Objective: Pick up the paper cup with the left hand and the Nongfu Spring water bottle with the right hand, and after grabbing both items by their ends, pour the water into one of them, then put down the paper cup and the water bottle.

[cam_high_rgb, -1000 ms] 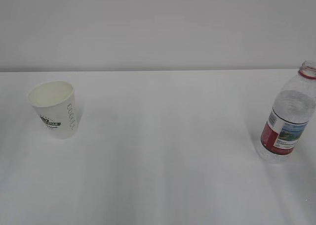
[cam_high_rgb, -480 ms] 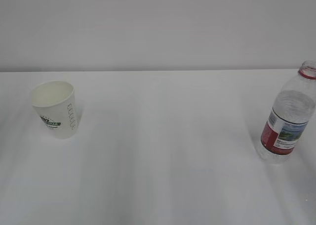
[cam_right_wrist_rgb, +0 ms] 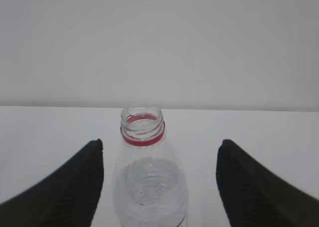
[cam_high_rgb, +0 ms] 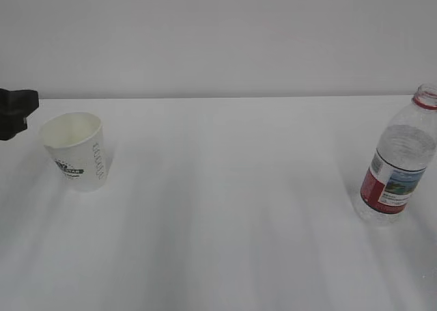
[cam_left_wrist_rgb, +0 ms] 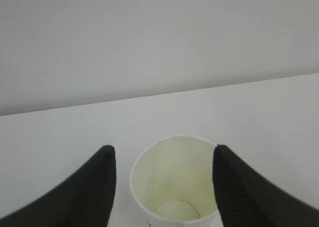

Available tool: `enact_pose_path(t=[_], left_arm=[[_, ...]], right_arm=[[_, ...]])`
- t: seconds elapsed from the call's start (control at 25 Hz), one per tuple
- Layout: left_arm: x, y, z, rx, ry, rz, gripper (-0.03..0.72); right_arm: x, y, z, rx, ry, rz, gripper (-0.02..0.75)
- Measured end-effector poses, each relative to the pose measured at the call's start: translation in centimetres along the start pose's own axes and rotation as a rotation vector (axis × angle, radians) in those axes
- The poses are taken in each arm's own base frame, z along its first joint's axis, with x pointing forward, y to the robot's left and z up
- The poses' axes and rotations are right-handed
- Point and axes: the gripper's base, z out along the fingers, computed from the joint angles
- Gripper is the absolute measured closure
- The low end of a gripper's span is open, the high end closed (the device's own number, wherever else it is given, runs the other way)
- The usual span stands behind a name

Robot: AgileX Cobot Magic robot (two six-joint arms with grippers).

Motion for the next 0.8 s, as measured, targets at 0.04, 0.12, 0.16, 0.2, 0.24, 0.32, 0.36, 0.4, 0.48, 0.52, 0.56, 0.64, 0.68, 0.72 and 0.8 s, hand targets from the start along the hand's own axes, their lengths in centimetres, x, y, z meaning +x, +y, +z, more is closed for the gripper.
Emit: enact_pose_path(t=[0.04, 0.12, 0.16, 0.2, 0.24, 0.32, 0.36, 0.4, 0.48, 0.52, 0.56, 0.64, 0.68, 0.72, 0.8], left_arm=[[0.3, 0.0, -0.2, 0.002, -0.025, 0.0, 0.237], [1.4, 0.0, -0.6, 0.004, -0.045, 0.001, 0.237], [1.7, 0.0, -0.8, 0.004, -0.053, 0.001, 0.237], [2.2, 0.0, -1.0, 0.004, -0.053, 0.001, 0.237], [2.7, 0.0, -1.2, 0.004, -0.05, 0.001, 0.237], [3.3, 0.1, -1.6, 0.004, -0.051, 0.001, 0.237], [3.6, 0.1, -1.7, 0.004, -0.055, 0.001, 0.237], [3.9, 0.1, -1.9, 0.005, -0.06, 0.001, 0.237], [4.2, 0.1, -2.1, 0.001, -0.07, -0.004, 0.237], [4.3, 0.1, -2.2, 0.001, -0.07, -0.004, 0.237], [4.5, 0.1, -2.1, 0.0, -0.067, -0.005, 0.237], [4.8, 0.2, -1.9, -0.003, -0.052, -0.008, 0.237], [5.1, 0.2, -1.7, -0.004, -0.043, -0.01, 0.237], [5.2, 0.2, -1.5, -0.005, -0.041, -0.009, 0.237], [5.6, 0.2, -1.1, -0.005, -0.036, -0.009, 0.237]], right_arm=[[0.2, 0.0, 0.0, 0.0, 0.003, 0.002, 0.203], [0.6, 0.0, 0.0, -0.001, -0.004, 0.003, 0.203], [0.8, 0.0, 0.0, -0.001, -0.006, 0.003, 0.203], [0.9, 0.0, 0.1, -0.002, -0.01, 0.005, 0.203], [1.2, 0.0, 0.1, -0.002, -0.009, 0.007, 0.203], [1.7, 0.0, 0.1, -0.002, -0.002, 0.015, 0.203], [1.8, 0.0, 0.1, -0.003, 0.0, 0.017, 0.204], [2.0, 0.0, 0.1, -0.003, 0.004, 0.017, 0.203], [2.4, 0.0, 0.2, -0.003, 0.007, 0.02, 0.204], [2.7, 0.0, 0.2, -0.003, 0.01, 0.025, 0.203], [3.0, 0.0, 0.2, -0.004, 0.011, 0.031, 0.203], [3.7, 0.0, 0.2, -0.004, 0.019, 0.042, 0.203], [4.0, 0.0, 0.1, -0.005, 0.02, 0.042, 0.203], [4.4, 0.0, 0.1, -0.005, 0.028, 0.044, 0.203], [5.0, 0.0, 0.1, -0.006, 0.021, 0.047, 0.203]])
